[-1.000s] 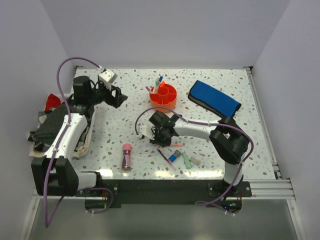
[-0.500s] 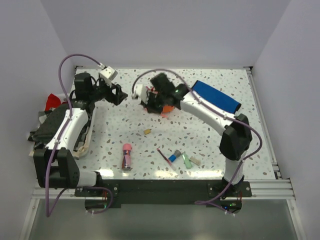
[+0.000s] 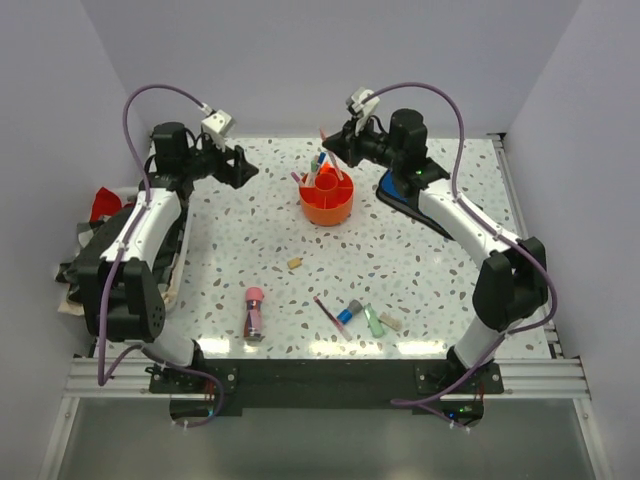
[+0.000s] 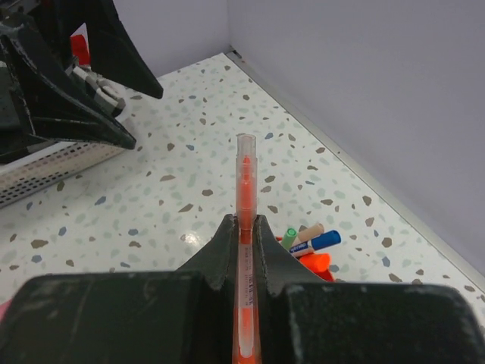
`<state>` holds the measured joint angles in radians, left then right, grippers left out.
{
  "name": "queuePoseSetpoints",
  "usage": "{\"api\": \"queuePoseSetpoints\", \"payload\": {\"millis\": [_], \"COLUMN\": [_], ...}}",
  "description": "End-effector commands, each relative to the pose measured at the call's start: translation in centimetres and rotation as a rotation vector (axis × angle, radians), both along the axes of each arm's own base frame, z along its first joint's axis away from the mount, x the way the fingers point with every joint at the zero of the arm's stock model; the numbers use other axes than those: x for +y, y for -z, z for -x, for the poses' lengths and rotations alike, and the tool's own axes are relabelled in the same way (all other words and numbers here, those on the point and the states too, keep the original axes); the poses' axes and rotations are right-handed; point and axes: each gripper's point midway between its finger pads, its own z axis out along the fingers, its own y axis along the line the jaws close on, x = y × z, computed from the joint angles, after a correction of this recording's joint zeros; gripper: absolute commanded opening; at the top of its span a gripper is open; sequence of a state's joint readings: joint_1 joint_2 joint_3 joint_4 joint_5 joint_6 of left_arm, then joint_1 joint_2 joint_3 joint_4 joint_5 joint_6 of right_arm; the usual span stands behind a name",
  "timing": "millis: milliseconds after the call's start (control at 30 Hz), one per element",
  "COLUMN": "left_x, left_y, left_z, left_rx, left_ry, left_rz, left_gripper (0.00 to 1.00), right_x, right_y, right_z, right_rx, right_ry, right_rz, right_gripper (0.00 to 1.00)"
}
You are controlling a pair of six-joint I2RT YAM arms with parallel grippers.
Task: Sort the stationery into containers
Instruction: Place the pen in the storage box.
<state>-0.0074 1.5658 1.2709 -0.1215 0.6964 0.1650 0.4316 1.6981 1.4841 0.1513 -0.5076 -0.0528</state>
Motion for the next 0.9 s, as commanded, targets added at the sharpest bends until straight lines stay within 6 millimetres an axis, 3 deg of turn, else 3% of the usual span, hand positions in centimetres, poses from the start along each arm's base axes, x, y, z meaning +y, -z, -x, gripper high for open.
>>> {"api": "queuePoseSetpoints", "payload": {"millis": [0,167,333,500,633,867], "left_x": [0.2,0.3,0.6,0.7,0.7,0.7], "left_y": [-2.3,-1.4,-0.2,0.7,1.3,1.9], "left_z": [-1.9,-3.0,-4.2,-5.3,-6.0,-7.0], "left_rx": [-0.062,-0.043,-0.017,0.001,0.015,0.022], "left_ry": [0.010,0.011,0.008,0.005,0.005,0.005], "left_rz": [-0.006,-0.024,-0.044,-0.055,-0.065,-0.069], "left_gripper": [0.80,0.79,0.79,0.79,0.79,0.79], "right_x": [0.1,0.0,-0.5,-0.7,-0.6,-0.6], "right_y": [-2.1,0.4,1.6,4.5,6.8,9.1], "right_z": [-2.7,-5.2,-7.7,-10.0,-10.9,-10.9], "right_rx": [-0.131,-0.120,-0.110,-0.083,-0.049,0.002], "right_ry": [0.074,0.103,0.109,0.121,0.121,0.127], "right_rz": [-0.105,-0.099,-0.091,-0.068,-0.053,-0.033], "right_gripper": [0.00,0.00,0.00,0.00,0.00,0.00]}}
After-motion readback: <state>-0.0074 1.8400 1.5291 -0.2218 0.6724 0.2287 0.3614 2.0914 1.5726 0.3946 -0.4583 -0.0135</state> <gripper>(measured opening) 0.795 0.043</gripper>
